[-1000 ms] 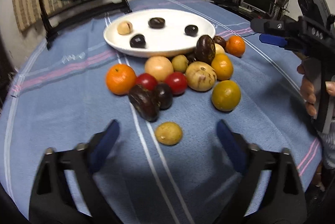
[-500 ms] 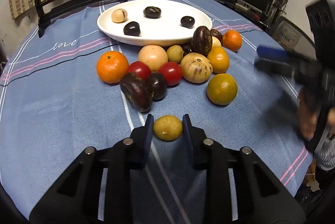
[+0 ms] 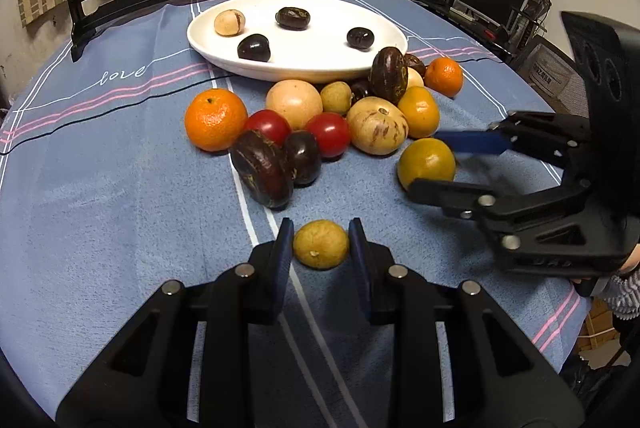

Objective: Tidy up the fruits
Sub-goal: 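Grasp a small yellow fruit with the left tool while the right grasps a large yellow fruit, then carry both yellow fruits onto the white plate and open both tools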

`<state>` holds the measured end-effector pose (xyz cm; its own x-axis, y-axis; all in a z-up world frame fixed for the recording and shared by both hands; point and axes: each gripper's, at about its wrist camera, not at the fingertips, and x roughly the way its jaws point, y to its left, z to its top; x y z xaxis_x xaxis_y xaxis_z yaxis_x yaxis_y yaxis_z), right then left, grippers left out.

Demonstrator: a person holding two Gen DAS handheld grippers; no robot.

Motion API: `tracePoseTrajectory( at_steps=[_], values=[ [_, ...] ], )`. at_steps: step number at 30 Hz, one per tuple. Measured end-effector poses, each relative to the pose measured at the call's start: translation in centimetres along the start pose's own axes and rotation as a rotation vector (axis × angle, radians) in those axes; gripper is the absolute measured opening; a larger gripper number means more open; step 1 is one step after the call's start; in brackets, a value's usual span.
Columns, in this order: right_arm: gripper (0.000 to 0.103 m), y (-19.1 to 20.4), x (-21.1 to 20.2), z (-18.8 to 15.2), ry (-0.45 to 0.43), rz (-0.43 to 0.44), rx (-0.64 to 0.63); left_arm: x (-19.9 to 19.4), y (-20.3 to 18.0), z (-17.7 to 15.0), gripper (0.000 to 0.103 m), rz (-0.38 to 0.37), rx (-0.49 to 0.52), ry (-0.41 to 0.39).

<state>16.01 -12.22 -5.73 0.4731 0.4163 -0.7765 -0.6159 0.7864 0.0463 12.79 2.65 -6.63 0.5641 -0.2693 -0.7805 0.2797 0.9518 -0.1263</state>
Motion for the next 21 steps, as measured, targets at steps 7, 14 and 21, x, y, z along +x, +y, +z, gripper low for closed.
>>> tracePoseTrajectory(
  at_steps=[7, 14, 21],
  values=[
    [0.044, -0.8, 0.2, 0.0, 0.005, 0.072, 0.027, -0.8, 0.1, 0.1, 0.029, -0.01, -0.005, -0.041],
    [0.043, -4.9, -4.6, 3.1, -0.168, 0.046, 0.119, -3.5, 0.4, 5.8, 0.029, 0.047, 0.015, -0.151],
    [0.043, -10.9, -2.0, 8.9, -0.226, -0.038, 0.241, 2.1, 1.4, 14.9, 0.029, 0.081, -0.031, -0.138]
  ],
)
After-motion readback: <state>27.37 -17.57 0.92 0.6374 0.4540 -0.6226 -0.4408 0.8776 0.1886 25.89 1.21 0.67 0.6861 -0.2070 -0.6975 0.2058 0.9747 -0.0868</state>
